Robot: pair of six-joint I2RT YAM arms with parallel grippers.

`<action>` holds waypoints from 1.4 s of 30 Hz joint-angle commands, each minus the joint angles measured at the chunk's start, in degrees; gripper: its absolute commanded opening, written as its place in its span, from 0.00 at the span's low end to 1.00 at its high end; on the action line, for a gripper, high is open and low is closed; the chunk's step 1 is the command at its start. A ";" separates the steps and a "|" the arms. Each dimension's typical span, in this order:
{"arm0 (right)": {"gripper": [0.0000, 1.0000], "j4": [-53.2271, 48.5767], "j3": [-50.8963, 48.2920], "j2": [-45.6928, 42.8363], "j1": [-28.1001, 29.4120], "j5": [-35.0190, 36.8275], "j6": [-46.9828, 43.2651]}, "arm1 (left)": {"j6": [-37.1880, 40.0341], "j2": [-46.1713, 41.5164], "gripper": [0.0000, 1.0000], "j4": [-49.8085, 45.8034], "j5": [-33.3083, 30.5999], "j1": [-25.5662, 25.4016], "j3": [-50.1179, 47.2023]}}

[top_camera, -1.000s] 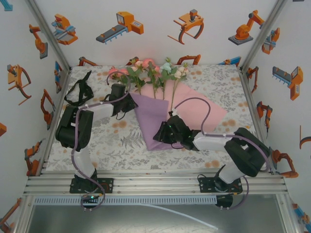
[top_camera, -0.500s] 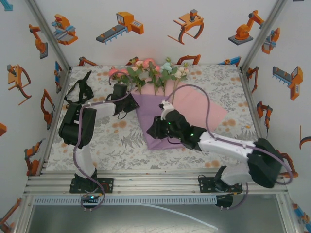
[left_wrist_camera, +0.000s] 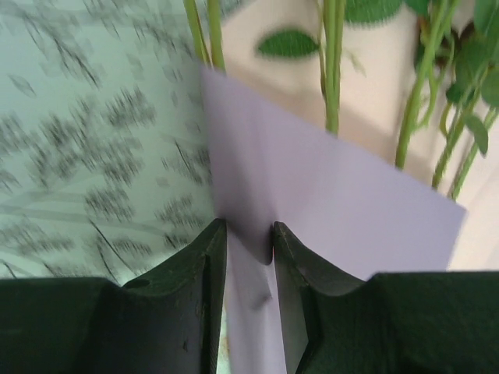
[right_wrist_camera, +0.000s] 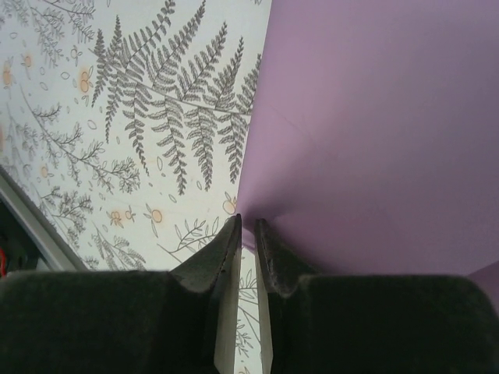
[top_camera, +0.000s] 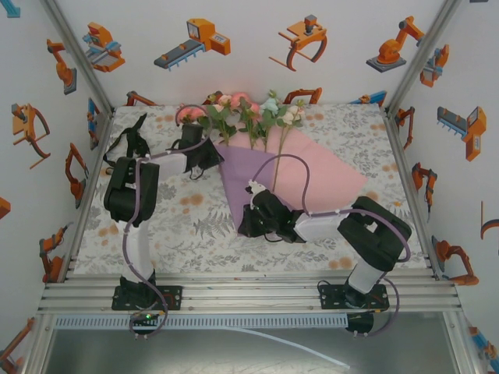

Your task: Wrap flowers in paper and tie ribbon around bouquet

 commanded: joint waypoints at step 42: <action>0.21 -0.87 13.48 3.96 -6.65 -3.93 1.60 | -5.25 -0.95 0.00 8.35 6.12 -0.90 -5.63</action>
